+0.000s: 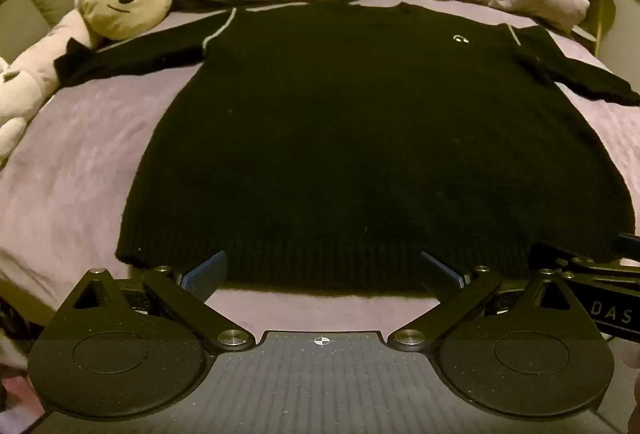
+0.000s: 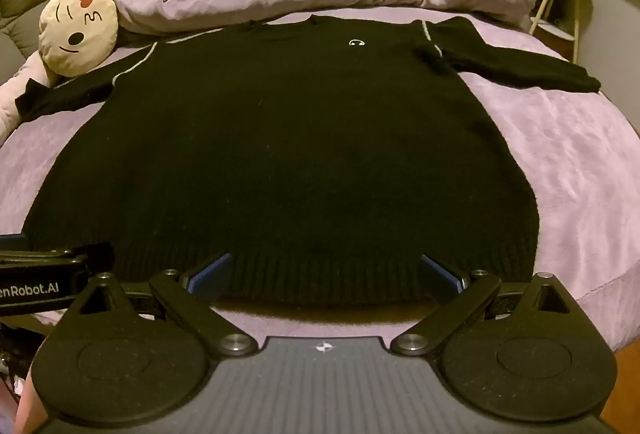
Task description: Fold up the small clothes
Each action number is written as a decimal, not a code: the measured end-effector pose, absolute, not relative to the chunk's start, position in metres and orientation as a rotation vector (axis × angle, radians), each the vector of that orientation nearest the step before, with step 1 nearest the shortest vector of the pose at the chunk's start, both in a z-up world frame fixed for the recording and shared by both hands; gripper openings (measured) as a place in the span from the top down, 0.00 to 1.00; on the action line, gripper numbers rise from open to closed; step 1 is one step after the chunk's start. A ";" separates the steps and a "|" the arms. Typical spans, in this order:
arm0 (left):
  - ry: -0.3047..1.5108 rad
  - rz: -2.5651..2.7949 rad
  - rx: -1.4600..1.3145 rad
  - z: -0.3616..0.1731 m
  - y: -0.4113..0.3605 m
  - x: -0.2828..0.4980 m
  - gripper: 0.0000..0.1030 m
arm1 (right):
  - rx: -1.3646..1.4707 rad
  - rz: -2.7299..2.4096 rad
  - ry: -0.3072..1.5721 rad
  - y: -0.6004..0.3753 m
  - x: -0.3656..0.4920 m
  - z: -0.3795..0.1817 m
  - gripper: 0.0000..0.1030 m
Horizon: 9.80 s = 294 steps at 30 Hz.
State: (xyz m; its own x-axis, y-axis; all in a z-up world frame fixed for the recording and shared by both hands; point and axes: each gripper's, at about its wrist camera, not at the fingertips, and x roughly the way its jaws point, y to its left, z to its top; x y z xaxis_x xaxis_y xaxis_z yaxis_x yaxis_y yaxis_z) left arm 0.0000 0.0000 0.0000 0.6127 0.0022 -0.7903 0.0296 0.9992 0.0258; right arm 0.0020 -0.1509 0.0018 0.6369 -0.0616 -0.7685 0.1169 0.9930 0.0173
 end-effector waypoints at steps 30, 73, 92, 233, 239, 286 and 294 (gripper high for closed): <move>0.927 -0.026 0.025 -0.007 0.000 -0.001 0.00 | 0.081 -0.094 0.877 -0.156 0.003 0.004 0.04; 0.971 -0.032 -0.012 -0.011 0.008 0.004 0.00 | 0.097 -0.097 0.880 -0.159 0.003 0.003 0.04; 0.986 -0.032 -0.020 -0.013 0.010 0.007 0.00 | 0.114 -0.097 0.887 -0.161 0.006 -0.001 0.04; 1.074 0.040 -0.313 -0.068 0.026 0.195 0.00 | 0.549 0.102 0.540 -0.339 0.219 -0.037 0.62; 1.134 0.079 -0.369 -0.057 0.010 0.210 0.00 | 0.543 -0.035 0.556 -0.370 0.165 -0.078 0.45; 0.803 -0.102 -0.327 -0.037 -0.004 0.384 0.37 | 0.556 0.049 0.365 -0.374 0.147 -0.112 0.40; 0.898 -0.157 -0.453 -0.073 -0.001 0.410 0.41 | 0.520 0.032 0.381 -0.370 0.150 -0.110 0.40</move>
